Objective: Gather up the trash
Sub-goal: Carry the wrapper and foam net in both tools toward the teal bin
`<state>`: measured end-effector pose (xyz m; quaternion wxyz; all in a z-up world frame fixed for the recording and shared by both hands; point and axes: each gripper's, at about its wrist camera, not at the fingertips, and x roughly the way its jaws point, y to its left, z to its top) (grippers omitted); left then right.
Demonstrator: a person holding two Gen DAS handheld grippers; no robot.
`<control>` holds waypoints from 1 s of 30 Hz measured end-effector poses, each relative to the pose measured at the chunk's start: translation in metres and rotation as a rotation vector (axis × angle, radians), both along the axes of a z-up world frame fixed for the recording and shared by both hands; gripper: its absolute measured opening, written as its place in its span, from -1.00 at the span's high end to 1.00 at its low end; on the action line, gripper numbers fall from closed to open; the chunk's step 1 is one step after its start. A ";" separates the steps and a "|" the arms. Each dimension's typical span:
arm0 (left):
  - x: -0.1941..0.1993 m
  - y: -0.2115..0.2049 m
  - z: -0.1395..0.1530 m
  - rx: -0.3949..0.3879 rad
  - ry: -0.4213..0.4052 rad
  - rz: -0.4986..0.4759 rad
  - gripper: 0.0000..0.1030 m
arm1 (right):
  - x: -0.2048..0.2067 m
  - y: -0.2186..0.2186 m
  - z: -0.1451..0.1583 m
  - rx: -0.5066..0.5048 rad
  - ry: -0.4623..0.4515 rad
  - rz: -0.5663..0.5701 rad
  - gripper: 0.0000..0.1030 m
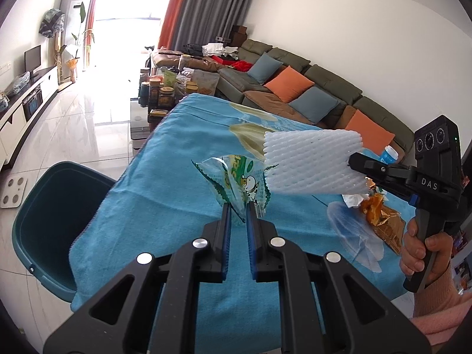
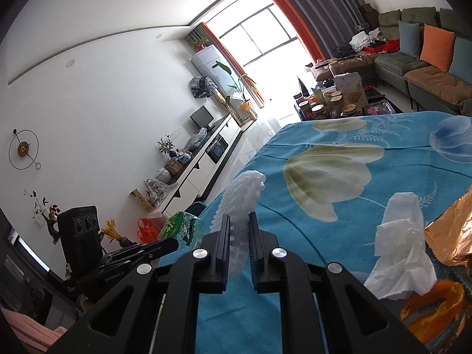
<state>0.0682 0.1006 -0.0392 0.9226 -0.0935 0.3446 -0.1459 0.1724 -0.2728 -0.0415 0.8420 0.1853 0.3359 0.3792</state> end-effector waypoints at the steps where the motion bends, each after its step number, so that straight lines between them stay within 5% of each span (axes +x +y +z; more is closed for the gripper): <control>1: -0.001 0.004 0.001 0.000 -0.001 0.007 0.79 | 0.000 0.004 -0.001 -0.001 0.000 0.005 0.80; 30: -0.025 0.093 0.004 0.001 -0.015 0.234 0.79 | 0.020 0.111 0.004 -0.025 0.003 0.220 0.80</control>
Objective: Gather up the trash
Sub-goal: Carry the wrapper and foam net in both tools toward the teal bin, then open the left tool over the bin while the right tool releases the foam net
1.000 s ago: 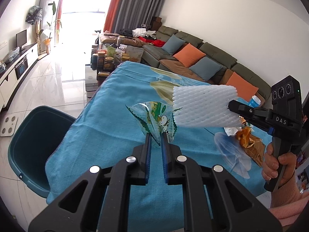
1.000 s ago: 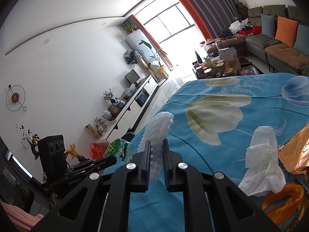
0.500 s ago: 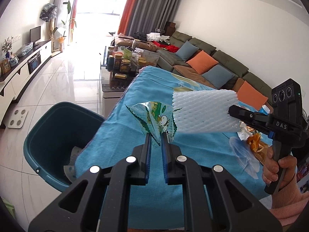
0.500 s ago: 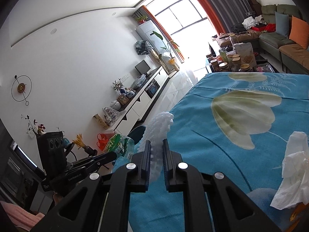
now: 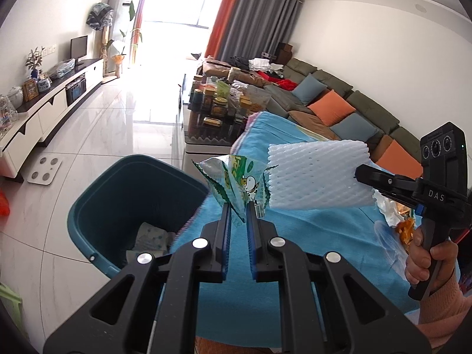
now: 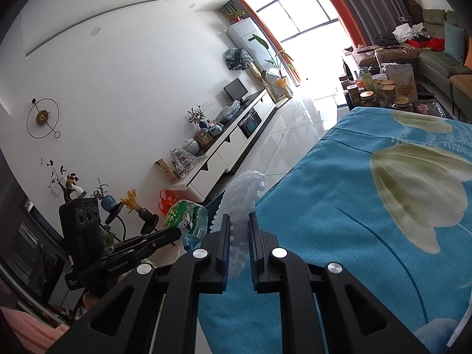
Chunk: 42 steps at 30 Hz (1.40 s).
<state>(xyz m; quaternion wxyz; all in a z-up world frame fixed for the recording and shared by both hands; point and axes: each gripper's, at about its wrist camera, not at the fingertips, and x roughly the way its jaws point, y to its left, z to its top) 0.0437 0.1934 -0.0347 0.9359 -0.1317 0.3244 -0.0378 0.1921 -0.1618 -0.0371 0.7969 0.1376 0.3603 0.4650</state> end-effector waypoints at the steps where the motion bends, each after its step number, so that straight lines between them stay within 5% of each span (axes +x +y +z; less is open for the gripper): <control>1: 0.000 0.004 0.000 0.002 0.001 0.012 0.79 | 0.001 0.005 0.000 -0.002 0.001 0.006 0.80; 23: 0.006 0.070 -0.018 0.011 0.053 0.174 0.79 | 0.026 0.103 -0.011 -0.106 0.014 0.108 0.79; 42: 0.041 0.085 -0.051 0.024 0.151 0.248 0.73 | 0.030 0.191 -0.048 -0.264 0.091 0.169 0.75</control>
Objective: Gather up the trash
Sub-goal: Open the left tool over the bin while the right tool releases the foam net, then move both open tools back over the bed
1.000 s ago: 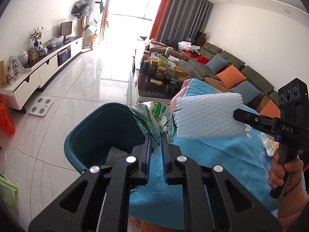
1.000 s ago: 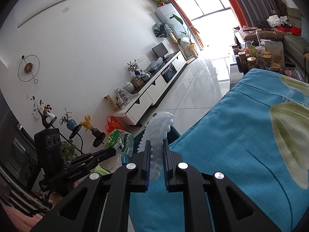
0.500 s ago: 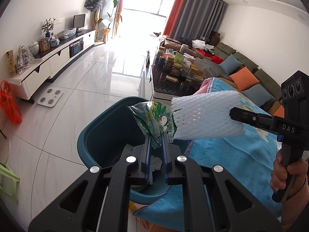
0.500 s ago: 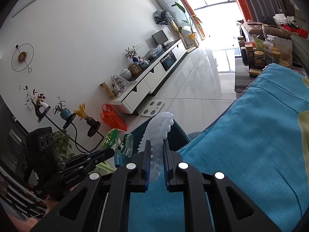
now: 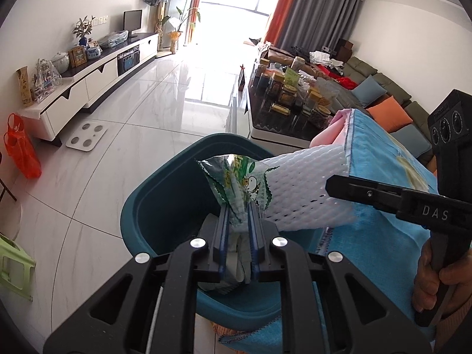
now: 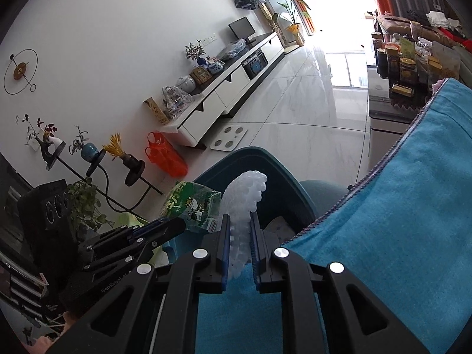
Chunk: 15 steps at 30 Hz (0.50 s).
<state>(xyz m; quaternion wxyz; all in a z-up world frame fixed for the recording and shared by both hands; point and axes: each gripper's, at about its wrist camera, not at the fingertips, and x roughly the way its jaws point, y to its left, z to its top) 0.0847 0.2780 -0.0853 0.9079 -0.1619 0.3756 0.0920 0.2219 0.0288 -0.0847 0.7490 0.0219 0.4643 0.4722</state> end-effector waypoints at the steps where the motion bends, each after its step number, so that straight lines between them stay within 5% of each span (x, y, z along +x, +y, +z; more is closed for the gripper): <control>1: 0.001 -0.001 -0.001 0.001 0.003 -0.001 0.73 | 0.001 0.003 -0.002 -0.006 0.008 0.000 0.73; 15: 0.003 -0.003 -0.011 0.017 0.007 0.023 0.40 | 0.002 -0.008 0.003 0.006 0.010 -0.023 0.47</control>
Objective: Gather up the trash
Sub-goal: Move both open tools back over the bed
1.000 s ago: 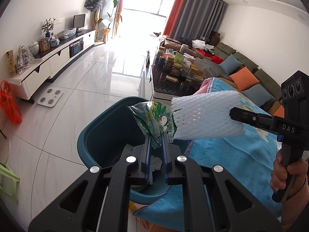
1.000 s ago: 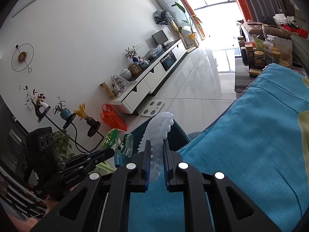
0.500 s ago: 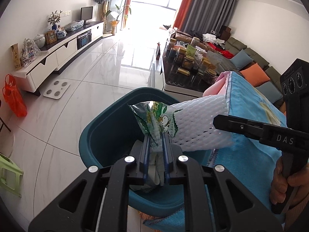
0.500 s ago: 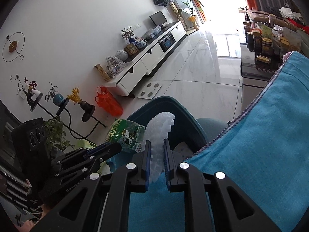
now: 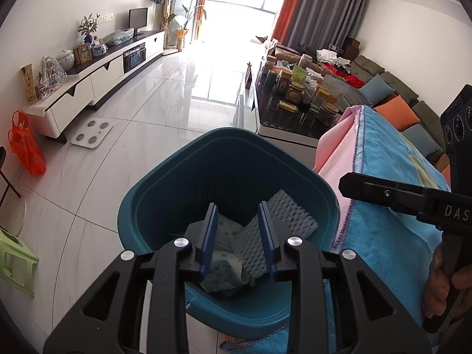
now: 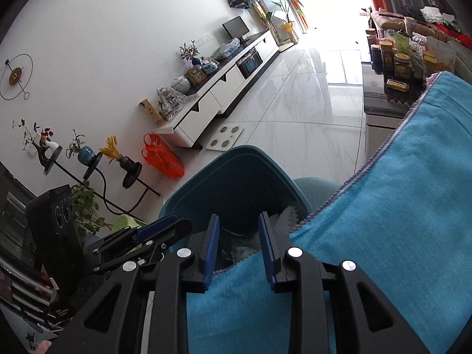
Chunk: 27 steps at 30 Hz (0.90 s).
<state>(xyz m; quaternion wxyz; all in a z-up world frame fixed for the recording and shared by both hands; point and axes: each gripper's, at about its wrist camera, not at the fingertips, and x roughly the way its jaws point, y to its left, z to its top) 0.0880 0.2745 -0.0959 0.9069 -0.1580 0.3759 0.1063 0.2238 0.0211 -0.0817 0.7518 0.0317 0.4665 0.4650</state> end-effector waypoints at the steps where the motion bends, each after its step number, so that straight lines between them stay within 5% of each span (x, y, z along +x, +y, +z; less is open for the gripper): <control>1: -0.002 -0.002 0.003 0.003 -0.008 -0.002 0.39 | -0.001 -0.005 0.002 0.007 -0.003 -0.003 0.45; 6: -0.012 -0.020 0.019 0.017 -0.067 -0.043 0.24 | -0.014 -0.041 0.016 0.051 -0.051 -0.025 0.43; 14: -0.026 -0.087 0.044 0.021 -0.175 -0.246 0.00 | -0.041 -0.138 0.042 0.104 -0.159 -0.127 0.33; 27: -0.014 -0.247 0.044 -0.005 -0.182 -0.706 -0.03 | -0.097 -0.342 0.043 0.065 -0.212 -0.563 0.26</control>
